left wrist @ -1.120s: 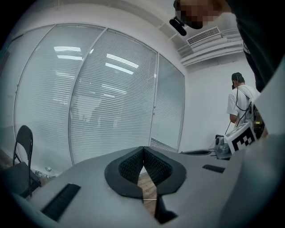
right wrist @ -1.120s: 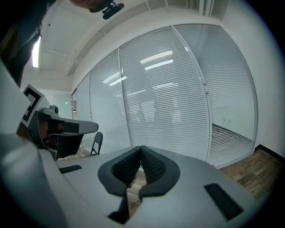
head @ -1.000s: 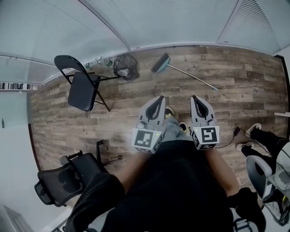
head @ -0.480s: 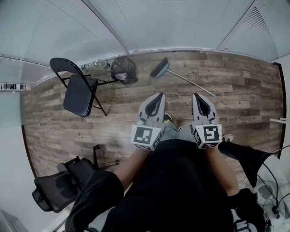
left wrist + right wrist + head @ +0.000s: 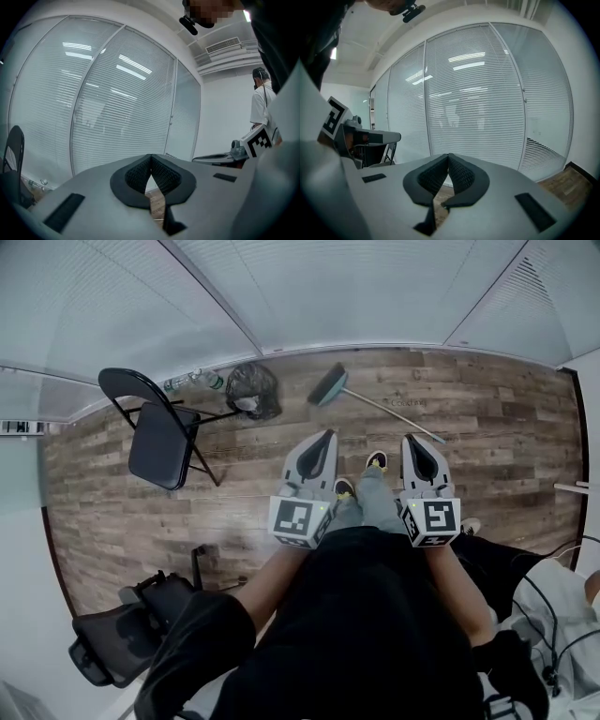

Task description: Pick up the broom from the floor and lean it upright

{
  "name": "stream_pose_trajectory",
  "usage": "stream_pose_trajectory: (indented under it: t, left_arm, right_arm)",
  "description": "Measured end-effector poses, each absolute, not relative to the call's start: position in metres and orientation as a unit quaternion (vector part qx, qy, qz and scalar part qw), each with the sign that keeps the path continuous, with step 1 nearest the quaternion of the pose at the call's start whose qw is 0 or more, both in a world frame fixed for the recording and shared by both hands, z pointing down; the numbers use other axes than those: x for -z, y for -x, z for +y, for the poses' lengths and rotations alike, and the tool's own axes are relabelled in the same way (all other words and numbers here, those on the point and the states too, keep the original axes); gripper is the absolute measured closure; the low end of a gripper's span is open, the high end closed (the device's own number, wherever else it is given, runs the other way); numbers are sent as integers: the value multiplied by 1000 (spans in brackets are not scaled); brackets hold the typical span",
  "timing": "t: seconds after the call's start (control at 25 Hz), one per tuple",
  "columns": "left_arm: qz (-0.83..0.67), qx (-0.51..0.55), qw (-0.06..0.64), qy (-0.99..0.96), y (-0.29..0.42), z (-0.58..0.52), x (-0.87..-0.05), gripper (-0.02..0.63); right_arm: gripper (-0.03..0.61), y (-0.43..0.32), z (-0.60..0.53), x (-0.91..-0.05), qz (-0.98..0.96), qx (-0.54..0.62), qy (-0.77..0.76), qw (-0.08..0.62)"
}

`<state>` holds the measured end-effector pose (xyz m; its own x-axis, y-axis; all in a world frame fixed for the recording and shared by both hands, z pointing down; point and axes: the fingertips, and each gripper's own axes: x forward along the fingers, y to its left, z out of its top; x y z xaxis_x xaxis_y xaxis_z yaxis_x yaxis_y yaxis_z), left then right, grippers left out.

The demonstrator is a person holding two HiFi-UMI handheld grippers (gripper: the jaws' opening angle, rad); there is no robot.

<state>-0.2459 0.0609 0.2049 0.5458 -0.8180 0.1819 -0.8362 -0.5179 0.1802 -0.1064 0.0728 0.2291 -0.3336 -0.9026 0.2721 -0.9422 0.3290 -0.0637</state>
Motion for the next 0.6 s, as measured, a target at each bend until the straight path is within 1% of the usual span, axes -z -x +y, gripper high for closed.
stream_pose_trajectory:
  t: [0.24, 0.6]
  left_arm:
    - [-479, -38, 123, -868, 247, 40, -201, 594]
    - [-474, -49, 114, -872, 225, -10, -200, 594]
  right_arm:
    - [565, 112, 47, -228, -817, -105, -559, 95]
    - [565, 88, -1, -230, -815, -104, -564, 86]
